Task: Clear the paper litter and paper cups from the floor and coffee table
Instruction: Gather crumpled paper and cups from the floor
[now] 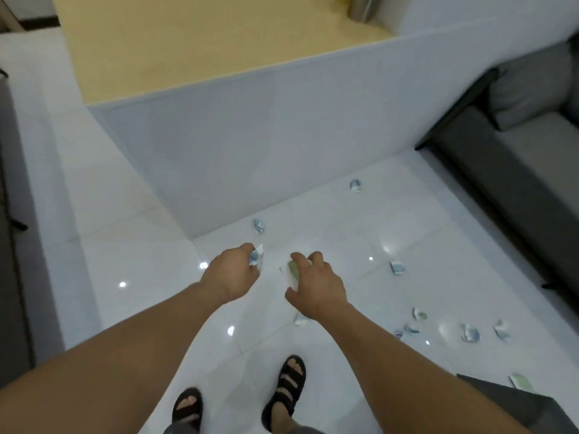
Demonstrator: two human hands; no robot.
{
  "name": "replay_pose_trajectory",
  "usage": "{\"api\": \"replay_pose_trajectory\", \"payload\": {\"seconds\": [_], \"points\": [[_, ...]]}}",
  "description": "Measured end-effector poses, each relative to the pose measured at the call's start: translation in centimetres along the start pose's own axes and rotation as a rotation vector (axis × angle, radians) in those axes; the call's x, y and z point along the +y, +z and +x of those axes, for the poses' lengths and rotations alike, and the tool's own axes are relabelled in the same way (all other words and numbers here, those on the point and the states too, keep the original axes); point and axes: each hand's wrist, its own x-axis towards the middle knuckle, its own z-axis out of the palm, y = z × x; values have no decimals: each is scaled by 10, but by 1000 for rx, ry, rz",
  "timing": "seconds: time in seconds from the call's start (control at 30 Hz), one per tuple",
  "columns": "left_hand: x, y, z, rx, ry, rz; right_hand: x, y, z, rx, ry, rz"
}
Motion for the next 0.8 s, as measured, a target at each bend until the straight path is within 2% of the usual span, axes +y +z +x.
{"api": "replay_pose_trajectory", "payload": {"seconds": [0.23, 0.5, 0.8], "points": [[52, -45, -58, -44, 240, 170, -12, -58, -80, 148, 163, 12], [100, -83, -116, -71, 547, 303, -36, -80, -196, 309, 408, 70], [205, -12, -248, -202, 912, 430, 5, -66, -402, 493, 755, 154]]}}
